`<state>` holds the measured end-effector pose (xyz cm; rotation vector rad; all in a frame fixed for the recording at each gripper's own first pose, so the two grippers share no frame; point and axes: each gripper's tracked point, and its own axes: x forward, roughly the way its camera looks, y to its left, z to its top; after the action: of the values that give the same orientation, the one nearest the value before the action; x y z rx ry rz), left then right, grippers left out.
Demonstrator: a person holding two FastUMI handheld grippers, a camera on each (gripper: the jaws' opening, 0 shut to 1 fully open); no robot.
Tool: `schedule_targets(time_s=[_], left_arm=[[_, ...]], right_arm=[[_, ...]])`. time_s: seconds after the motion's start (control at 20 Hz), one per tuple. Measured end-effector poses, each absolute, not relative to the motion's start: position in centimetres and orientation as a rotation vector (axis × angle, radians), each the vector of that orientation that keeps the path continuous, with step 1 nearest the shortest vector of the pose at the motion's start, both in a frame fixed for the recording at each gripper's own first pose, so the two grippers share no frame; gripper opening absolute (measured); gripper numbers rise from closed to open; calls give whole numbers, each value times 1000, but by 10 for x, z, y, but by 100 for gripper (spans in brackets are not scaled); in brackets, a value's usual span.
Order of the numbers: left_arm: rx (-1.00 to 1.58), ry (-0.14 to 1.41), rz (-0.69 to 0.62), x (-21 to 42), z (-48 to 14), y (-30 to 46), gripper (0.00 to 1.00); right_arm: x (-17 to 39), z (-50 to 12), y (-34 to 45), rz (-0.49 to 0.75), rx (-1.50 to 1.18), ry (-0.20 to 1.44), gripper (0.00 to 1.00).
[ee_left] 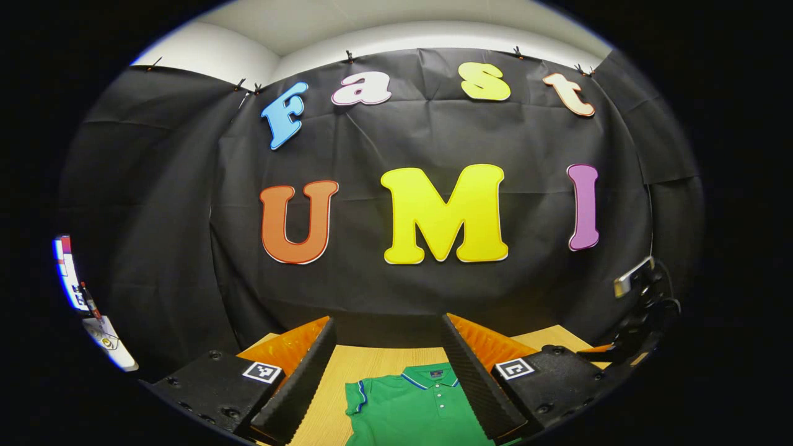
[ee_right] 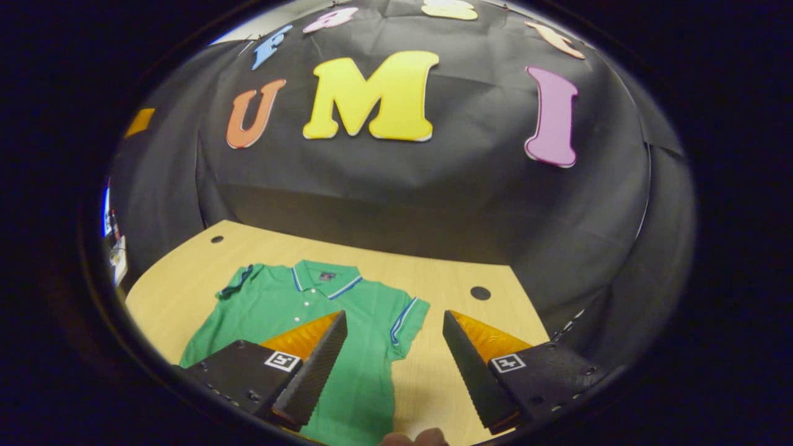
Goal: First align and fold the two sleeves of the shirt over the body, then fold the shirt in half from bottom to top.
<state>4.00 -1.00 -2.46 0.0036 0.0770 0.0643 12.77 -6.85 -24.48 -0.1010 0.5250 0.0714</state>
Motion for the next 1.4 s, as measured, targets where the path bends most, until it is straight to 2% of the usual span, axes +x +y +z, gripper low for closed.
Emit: schedule_targets(time_s=[0.25,0.65,0.8,0.9,0.95,1.0,1.05,1.1,1.15,1.2,1.25,1.35,1.4], left_arm=[[21,107,88,49,-30,-8,100],[47,125,130,56,-28,-7,100],[44,134,138,59,-30,-8,100],[54,142,143,60,-31,-7,100],[57,142,145,61,-30,-7,100],[59,144,145,62,-30,-7,100],[59,144,145,63,-30,-8,100],[57,146,144,63,-30,-9,100],[56,148,142,65,-31,-11,100],[55,149,138,65,-31,-12,100],[56,149,135,66,-31,-13,100],[57,146,128,66,-30,-16,100],[56,146,126,67,-30,-17,100]], right_arm=[[164,-305,-71,84,-106,637,95],[187,-376,-81,92,-131,784,97],[194,-386,-84,90,-104,809,91],[195,-396,-86,92,-84,842,80],[194,-399,-85,99,-73,860,70],[197,-402,-87,93,-77,866,68],[198,-402,-88,93,-80,866,53],[199,-401,-88,93,-83,864,47],[198,-402,-87,96,-80,868,34],[197,-403,-88,96,-75,876,28],[196,-403,-88,100,-61,885,11],[194,-398,-91,92,-32,890,9],[198,-395,-91,95,-7,876,5]])
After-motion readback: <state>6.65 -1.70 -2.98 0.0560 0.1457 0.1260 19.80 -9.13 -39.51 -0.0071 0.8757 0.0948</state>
